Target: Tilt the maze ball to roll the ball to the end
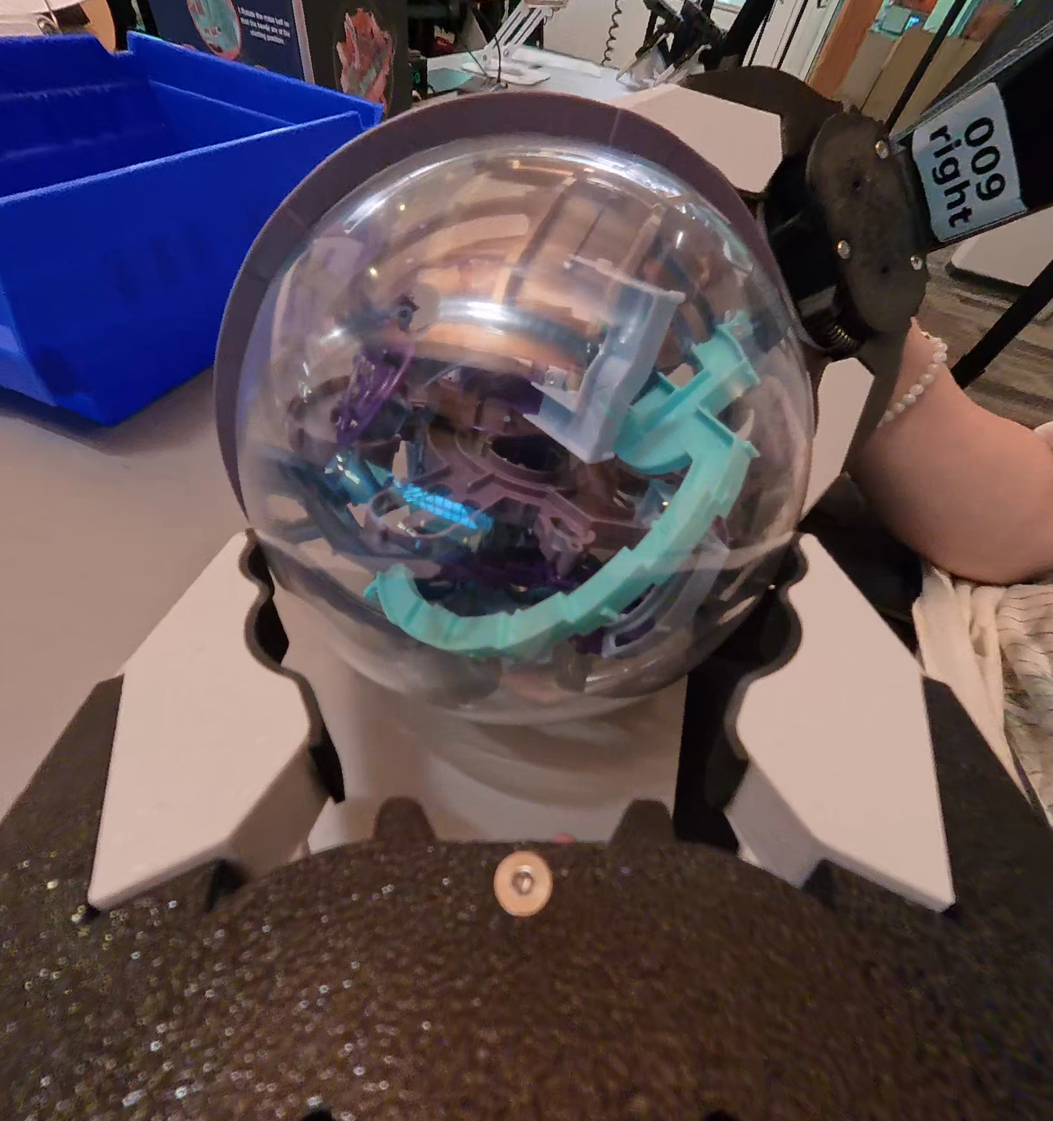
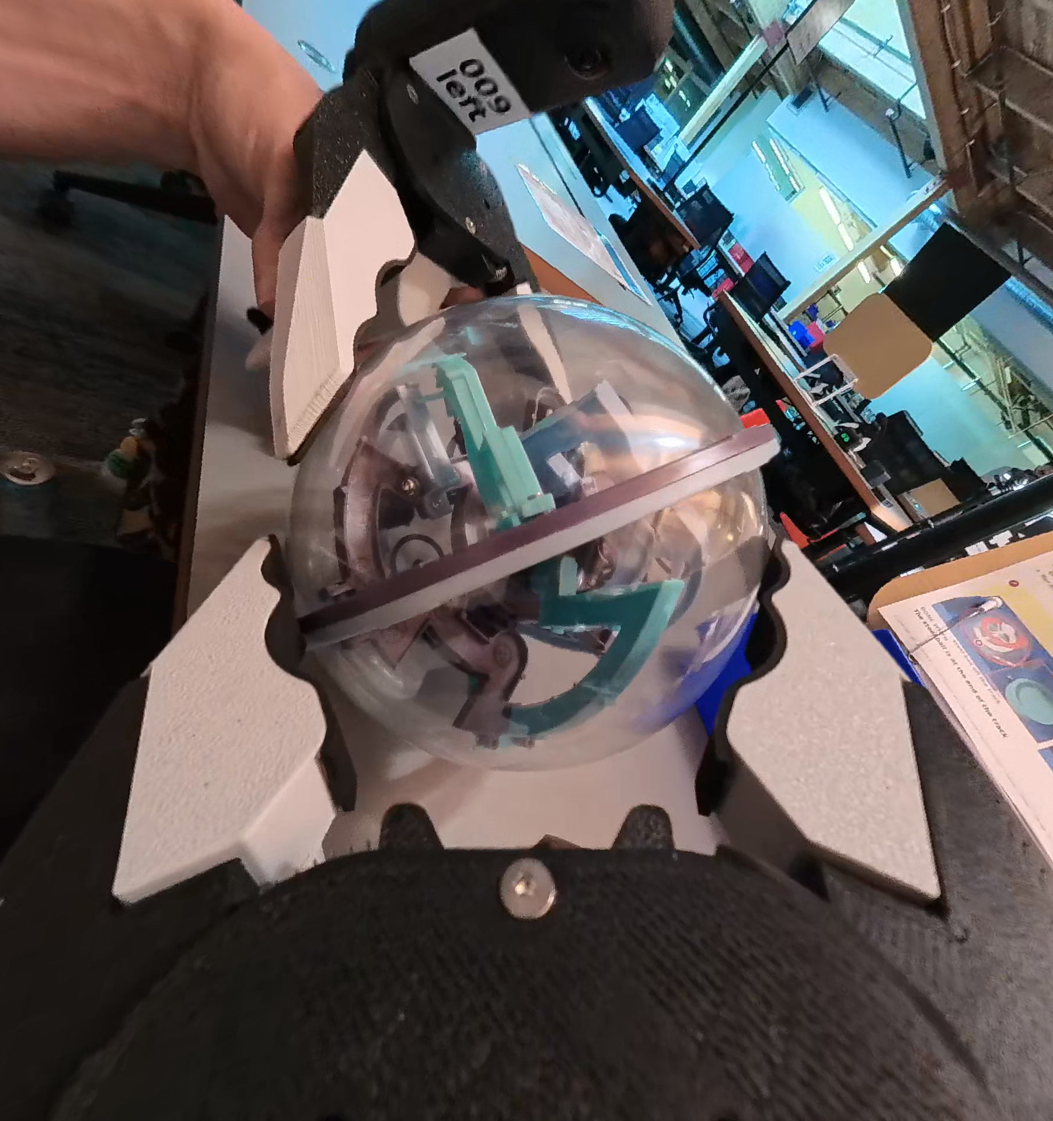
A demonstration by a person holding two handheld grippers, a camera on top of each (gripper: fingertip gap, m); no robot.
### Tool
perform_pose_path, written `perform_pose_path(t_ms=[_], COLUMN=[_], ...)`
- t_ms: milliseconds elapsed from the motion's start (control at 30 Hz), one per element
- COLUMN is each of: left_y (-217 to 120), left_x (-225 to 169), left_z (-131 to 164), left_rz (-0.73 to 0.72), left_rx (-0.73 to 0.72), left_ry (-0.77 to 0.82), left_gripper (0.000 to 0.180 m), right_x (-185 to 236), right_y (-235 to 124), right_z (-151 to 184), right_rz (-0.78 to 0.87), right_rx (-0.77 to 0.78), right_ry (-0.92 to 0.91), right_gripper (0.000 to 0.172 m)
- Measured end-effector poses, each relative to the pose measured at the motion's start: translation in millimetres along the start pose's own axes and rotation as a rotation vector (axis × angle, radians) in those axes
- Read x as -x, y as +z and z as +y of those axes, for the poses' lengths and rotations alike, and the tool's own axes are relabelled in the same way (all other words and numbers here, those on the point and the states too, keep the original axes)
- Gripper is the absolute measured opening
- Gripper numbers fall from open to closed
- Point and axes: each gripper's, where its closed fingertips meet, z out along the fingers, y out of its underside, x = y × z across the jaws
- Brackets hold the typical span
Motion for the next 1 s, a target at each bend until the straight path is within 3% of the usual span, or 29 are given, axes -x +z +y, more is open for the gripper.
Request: perform_pose_path(t_ms=[133, 300, 433, 567, 700, 833, 1000], left_y=[-2.2, -8.0, -8.3, -10.3, -16.4, -22.8, -24.2], left_x=[3.6, 11.2, 9.0, 4.0, 1.0, -1.0, 0.3], left_z=[-1.6, 9.1, 12.1, 7.1, 10.9, -2.5, 0.3], left_rz=[0.008, -0.033, -0.035, 0.013, 0.029, 0.113, 0.098], left_rx=[-0.063, -0.023, 0.015, -0.001, 0.016, -0.091, -0.08], left_ry=[0.001, 0.08, 0.082, -0.051, -0.057, -0.249, -0.203], left_gripper=[0.152, 0.138, 0.141, 0.15, 0.151, 0.154, 0.153], right_x=[-4.2, -9.5, -5.7, -1.1, 5.3, 14.8, 13.9], right_y=[5.7, 9.4, 9.4, 13.5, 16.9, 24.0, 25.6], right_z=[-0.4, 8.6, 7.7, -4.8, -14.2, -26.3, -24.4], right_rz=[0.024, 0.051, 0.048, 0.059, 0.056, 0.068, 0.08], right_rx=[-0.031, -0.03, -0.024, -0.066, -0.083, -0.086, -0.063], right_ry=[0.116, 0.188, 0.108, 0.052, -0.027, -0.146, -0.166], right_gripper=[0.151, 0.154, 0.154, 0.154, 0.154, 0.154, 0.153])
